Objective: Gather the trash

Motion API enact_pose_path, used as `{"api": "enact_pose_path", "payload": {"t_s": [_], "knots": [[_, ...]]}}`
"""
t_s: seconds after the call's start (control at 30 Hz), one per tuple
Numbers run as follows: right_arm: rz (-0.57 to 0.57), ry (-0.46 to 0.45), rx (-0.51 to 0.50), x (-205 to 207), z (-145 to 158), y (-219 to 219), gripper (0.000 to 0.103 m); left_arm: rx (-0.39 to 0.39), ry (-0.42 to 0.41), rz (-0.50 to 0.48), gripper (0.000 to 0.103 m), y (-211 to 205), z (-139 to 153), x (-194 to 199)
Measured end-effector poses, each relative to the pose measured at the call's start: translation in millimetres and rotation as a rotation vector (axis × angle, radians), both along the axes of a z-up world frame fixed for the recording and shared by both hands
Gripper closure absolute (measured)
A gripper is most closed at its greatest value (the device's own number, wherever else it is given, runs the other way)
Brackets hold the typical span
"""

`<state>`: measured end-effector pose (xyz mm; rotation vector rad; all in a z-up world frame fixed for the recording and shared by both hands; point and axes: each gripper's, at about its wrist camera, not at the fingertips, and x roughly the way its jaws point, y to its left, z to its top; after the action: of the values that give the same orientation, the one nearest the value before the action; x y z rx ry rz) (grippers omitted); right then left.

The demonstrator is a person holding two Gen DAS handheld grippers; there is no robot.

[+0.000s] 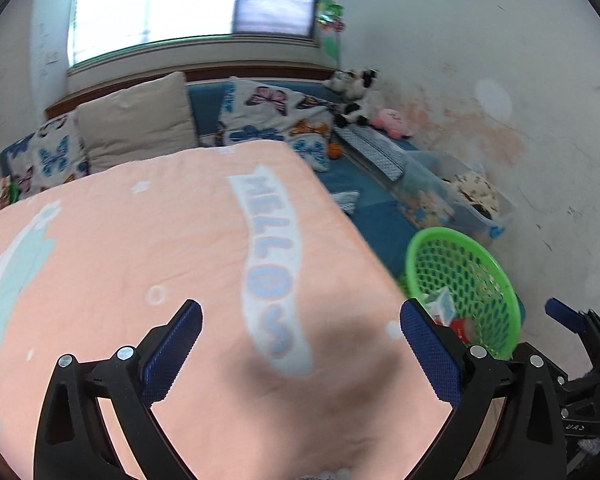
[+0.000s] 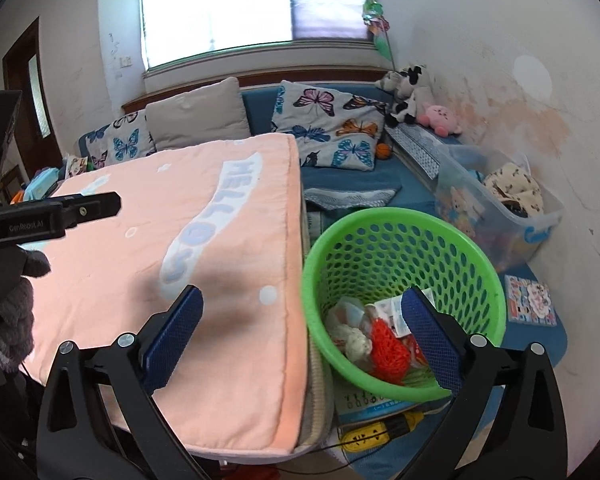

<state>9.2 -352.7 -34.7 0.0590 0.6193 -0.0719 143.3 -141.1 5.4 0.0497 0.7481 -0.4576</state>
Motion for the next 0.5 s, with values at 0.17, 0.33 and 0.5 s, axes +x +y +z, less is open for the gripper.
{"api": "enact_pose_path", "payload": {"t_s": [0.17,0.33,0.5], "knots": [[0.034,-0.009,0.008,1.8,0.8,18.6,0.004,0.007,-0.028,0.056,0.007,28.6,2.4,-5.7],[0.061,-0.019,0.005,8.0,-0.9,33.4,0.004,0.038,-0.067,0.100,0.007,56.2,5.5,-16.2],[0.088,-0.028,0.010,11.4,-2.8,46.8,0.004,0.041,-0.085,0.145,0.007,77.6,6.3,-21.8]]}}
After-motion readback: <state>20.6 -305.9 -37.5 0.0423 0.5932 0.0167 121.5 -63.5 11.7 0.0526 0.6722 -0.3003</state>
